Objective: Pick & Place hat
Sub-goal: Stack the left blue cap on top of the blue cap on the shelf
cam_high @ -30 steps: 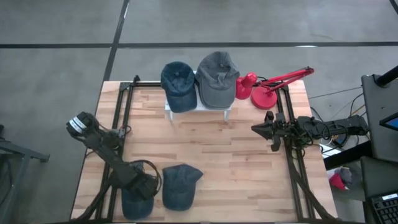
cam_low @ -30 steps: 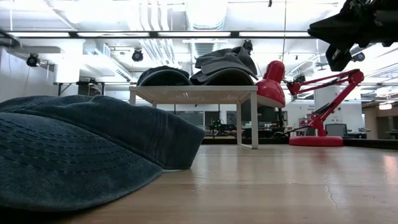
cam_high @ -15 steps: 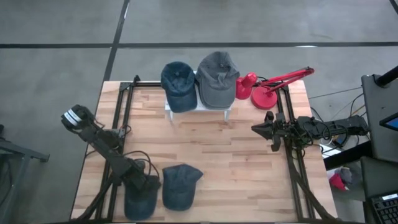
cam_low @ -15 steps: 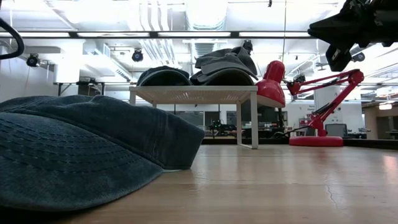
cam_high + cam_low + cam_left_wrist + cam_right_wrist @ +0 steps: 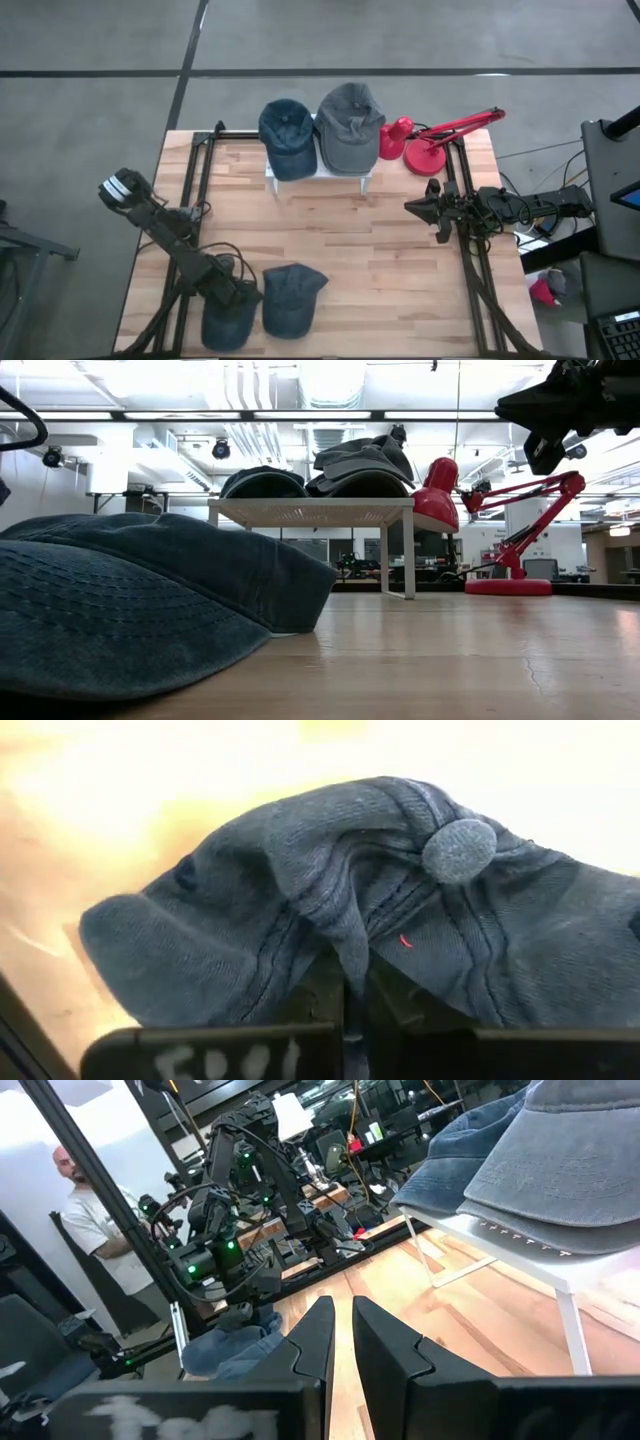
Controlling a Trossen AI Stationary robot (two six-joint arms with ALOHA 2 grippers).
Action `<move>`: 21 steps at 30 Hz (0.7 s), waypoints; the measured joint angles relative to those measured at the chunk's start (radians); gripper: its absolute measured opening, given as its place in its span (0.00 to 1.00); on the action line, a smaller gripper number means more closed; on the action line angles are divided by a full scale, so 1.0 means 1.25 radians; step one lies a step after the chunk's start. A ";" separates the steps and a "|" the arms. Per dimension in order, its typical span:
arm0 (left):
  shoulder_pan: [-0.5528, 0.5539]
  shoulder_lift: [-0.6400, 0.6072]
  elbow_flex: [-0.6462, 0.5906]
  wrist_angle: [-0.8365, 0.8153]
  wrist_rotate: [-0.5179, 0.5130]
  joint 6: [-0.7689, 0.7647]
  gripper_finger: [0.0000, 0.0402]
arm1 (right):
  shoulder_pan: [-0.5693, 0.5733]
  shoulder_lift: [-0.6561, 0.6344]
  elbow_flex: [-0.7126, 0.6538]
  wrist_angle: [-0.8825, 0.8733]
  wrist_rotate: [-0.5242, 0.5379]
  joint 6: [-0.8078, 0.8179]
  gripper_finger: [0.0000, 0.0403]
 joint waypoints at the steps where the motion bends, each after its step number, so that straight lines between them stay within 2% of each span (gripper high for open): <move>1: 0.000 0.001 0.005 -0.016 -0.006 0.002 0.02 | 0.000 0.000 0.000 0.000 0.000 0.000 0.10; 8: 0.002 0.004 0.096 -0.211 -0.025 0.013 0.01 | 0.000 0.000 0.000 0.000 0.000 -0.002 0.10; 12: 0.000 0.008 0.163 -0.324 -0.068 0.028 0.01 | 0.000 0.000 0.000 0.000 0.000 -0.002 0.10; 21: 0.000 0.005 0.298 -0.491 -0.124 0.051 0.00 | 0.000 0.000 0.000 0.000 0.000 -0.002 0.10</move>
